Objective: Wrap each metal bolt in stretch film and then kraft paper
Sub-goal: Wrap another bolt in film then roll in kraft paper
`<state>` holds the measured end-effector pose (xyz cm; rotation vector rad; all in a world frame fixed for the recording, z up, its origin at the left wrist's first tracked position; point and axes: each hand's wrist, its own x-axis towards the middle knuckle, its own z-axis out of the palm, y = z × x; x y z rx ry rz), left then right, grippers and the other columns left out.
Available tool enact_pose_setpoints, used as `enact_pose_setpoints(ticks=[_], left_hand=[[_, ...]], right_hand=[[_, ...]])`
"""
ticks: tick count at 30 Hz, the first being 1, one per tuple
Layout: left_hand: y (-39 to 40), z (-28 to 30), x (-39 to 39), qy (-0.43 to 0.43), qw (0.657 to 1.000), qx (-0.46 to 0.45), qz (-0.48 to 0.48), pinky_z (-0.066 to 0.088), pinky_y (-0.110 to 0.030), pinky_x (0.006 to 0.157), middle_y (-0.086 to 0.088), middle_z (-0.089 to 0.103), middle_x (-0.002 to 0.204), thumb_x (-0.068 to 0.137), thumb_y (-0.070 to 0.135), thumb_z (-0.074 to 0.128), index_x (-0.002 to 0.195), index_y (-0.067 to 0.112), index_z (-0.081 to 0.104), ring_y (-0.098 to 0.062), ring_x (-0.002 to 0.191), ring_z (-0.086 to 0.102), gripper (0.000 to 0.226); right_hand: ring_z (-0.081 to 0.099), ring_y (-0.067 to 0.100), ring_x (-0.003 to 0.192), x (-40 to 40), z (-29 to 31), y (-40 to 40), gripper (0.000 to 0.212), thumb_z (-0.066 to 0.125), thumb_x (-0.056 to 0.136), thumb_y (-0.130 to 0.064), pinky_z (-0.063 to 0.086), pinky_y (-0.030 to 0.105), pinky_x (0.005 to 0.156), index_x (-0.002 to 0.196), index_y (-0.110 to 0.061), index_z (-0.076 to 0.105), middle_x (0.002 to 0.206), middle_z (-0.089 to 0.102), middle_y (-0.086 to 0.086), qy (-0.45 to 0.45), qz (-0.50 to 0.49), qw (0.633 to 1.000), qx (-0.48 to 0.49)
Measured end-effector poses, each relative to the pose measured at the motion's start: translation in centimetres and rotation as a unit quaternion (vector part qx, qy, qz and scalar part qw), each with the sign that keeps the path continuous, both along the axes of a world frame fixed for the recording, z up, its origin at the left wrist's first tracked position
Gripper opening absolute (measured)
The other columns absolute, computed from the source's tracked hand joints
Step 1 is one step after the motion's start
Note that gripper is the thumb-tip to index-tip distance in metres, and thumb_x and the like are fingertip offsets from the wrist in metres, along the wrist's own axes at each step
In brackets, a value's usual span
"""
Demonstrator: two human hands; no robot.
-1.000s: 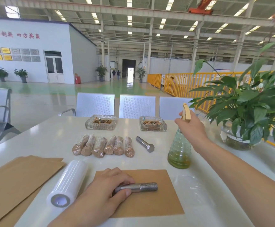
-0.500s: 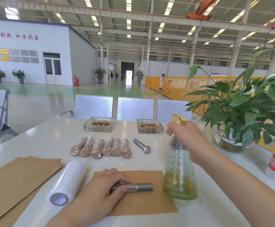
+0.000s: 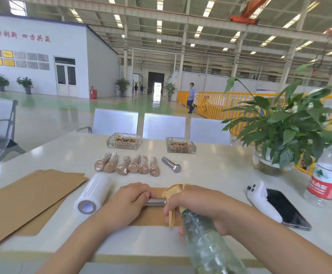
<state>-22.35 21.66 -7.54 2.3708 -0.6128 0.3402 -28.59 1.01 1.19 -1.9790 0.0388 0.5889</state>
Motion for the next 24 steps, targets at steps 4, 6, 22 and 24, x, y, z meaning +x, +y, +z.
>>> enact_pose_setpoints(ticks=[4, 6, 22, 24], left_hand=[[-0.2, 0.3, -0.3, 0.0, 0.999, -0.042, 0.019, 0.045, -0.025, 0.087, 0.007, 0.07, 0.096, 0.105, 0.011, 0.049, 0.103, 0.021, 0.073, -0.005, 0.089, 0.059, 0.026], [-0.3, 0.3, -0.3, 0.004, 0.999, -0.045, 0.024, 0.045, -0.024, 0.088, 0.006, 0.071, 0.099, 0.105, 0.01, 0.049, 0.104, 0.021, 0.073, -0.007, 0.092, 0.061, 0.027], [-0.1, -0.2, 0.3, 0.007, 0.999, -0.05, 0.014, 0.045, -0.027, 0.09, 0.009, 0.069, 0.1, 0.105, 0.013, 0.048, 0.106, 0.024, 0.072, -0.006, 0.095, 0.06, 0.027], [-0.1, -0.3, 0.3, 0.009, 0.999, -0.05, 0.014, 0.046, -0.028, 0.09, 0.007, 0.069, 0.101, 0.105, 0.013, 0.047, 0.106, 0.024, 0.072, -0.009, 0.096, 0.06, 0.027]], right_hand=[[0.061, 0.02, 0.047, 0.0, -0.3, 0.6, 0.005, 0.063, 0.084, -0.007, 0.054, 0.025, 0.052, 0.087, -0.006, 0.068, 0.078, 0.069, 0.011, 0.019, 0.0, 1.0, -0.006], [0.06, 0.019, 0.045, 0.3, -0.3, 0.9, 0.008, 0.061, 0.086, -0.005, 0.053, 0.023, 0.05, 0.09, -0.003, 0.067, 0.077, 0.068, 0.013, 0.026, 0.001, 1.0, -0.006], [0.058, 0.02, 0.039, 1.8, -1.1, 1.6, 0.014, 0.056, 0.095, -0.012, 0.047, 0.019, 0.041, 0.091, -0.001, 0.063, 0.067, 0.064, 0.016, 0.004, -0.024, 0.999, -0.032], [0.059, 0.021, 0.04, 1.9, -1.0, 1.5, 0.016, 0.058, 0.096, -0.015, 0.047, 0.019, 0.041, 0.097, 0.0, 0.063, 0.074, 0.066, 0.018, 0.012, -0.021, 0.999, -0.024]])
